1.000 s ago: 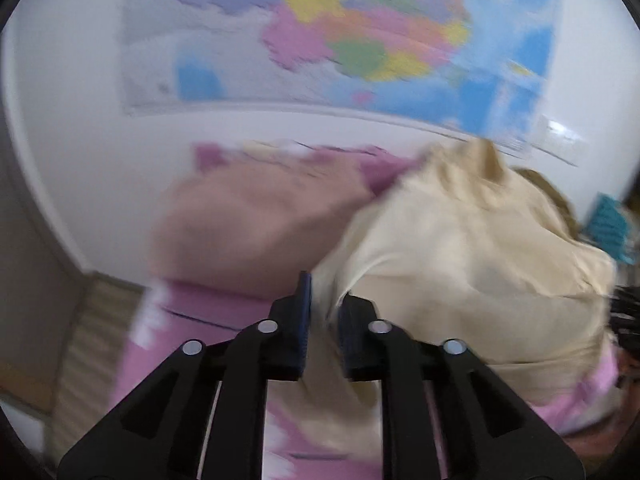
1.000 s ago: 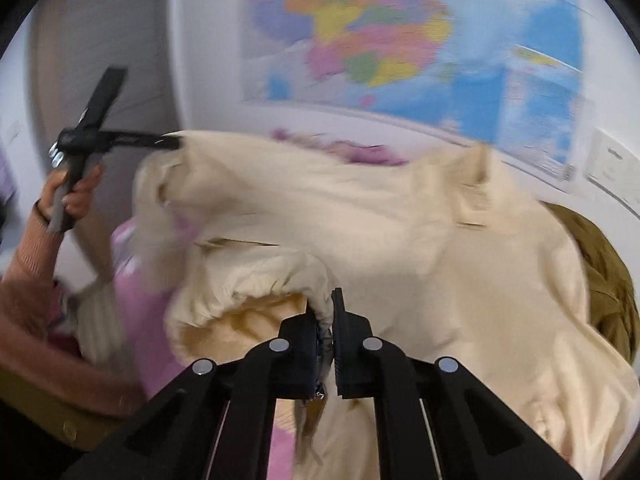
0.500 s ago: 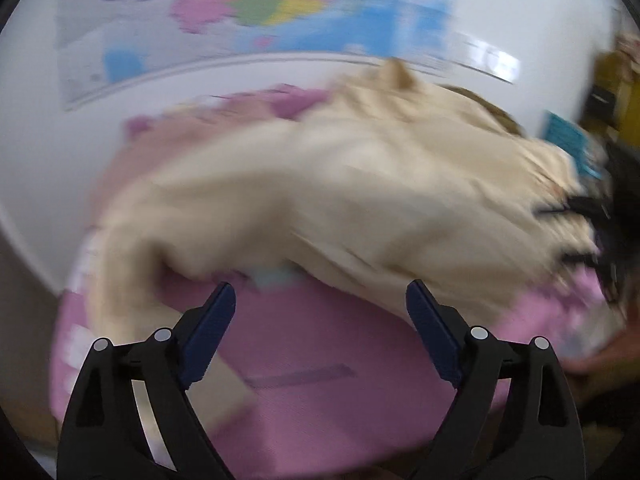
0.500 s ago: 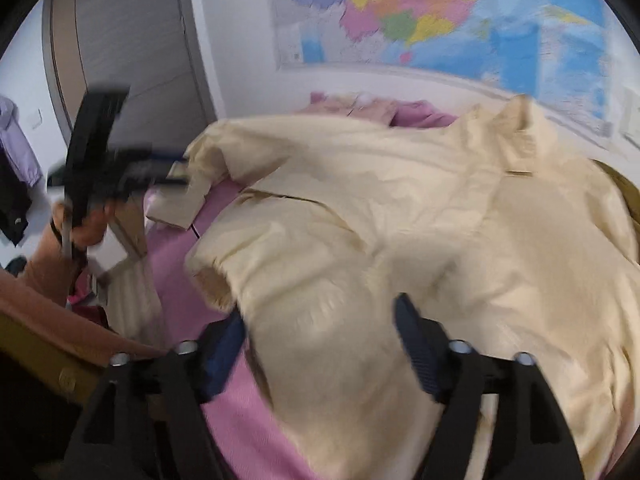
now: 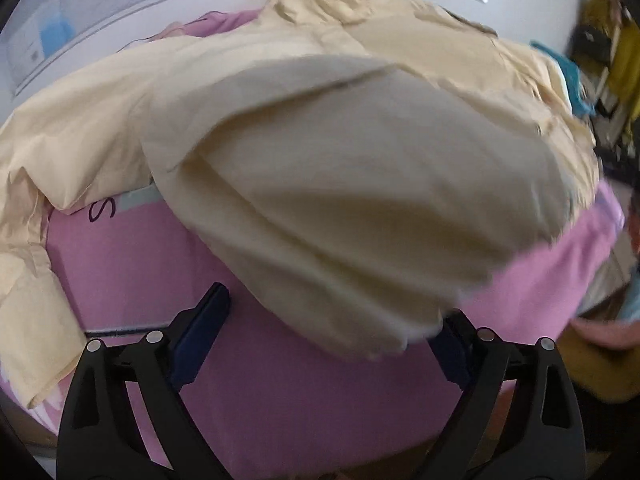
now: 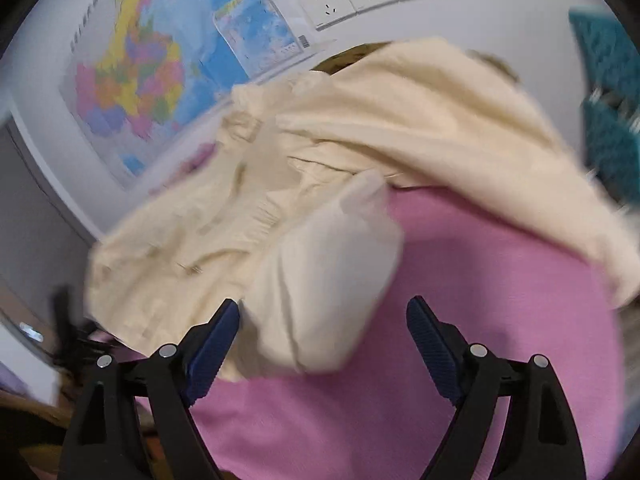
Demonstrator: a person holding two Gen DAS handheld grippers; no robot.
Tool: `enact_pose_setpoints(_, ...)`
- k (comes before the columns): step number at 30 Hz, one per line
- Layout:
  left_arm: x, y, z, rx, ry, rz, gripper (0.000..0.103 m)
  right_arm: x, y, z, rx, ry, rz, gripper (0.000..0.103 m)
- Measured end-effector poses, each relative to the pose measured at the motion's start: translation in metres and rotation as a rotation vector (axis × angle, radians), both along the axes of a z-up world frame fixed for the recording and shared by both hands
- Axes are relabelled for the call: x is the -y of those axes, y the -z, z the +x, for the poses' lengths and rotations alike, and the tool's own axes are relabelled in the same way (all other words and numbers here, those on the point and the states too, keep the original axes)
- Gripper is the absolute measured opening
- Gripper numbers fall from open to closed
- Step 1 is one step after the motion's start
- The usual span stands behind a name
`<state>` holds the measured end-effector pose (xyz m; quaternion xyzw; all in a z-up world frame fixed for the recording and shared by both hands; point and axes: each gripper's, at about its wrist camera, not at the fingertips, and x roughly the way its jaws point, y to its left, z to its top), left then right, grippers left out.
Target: Fold large clothes
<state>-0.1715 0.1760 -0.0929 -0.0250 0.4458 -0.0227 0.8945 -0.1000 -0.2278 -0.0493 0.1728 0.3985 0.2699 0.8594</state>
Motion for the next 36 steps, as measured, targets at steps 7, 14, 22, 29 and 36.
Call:
enact_pose_setpoints(7, -0.007, -0.032, -0.001, 0.101, -0.071, -0.094, 0.017, -0.026, -0.001, 0.01, -0.042, -0.127, 0.143, 0.016)
enact_pose_setpoints(14, -0.057, -0.112, -0.054, 0.241, -0.089, -0.139, 0.012, -0.004, -0.072, -0.047, 0.104, -0.197, 0.313, 0.014)
enact_pose_setpoints(22, -0.02, -0.077, -0.06, 0.087, 0.115, 0.089, 0.039, -0.016, -0.012, -0.042, -0.141, -0.133, -0.107, 0.051)
enact_pose_setpoints(29, -0.034, -0.137, -0.101, 0.364, 0.217, 0.116, 0.084, -0.005, -0.097, -0.035, 0.13, -0.059, -0.229, 0.07)
enact_pose_setpoints(36, -0.02, -0.153, -0.042, 0.418, 0.23, 0.142, 0.09, -0.057, -0.121, 0.068, 0.225, -0.037, -0.379, 0.068)
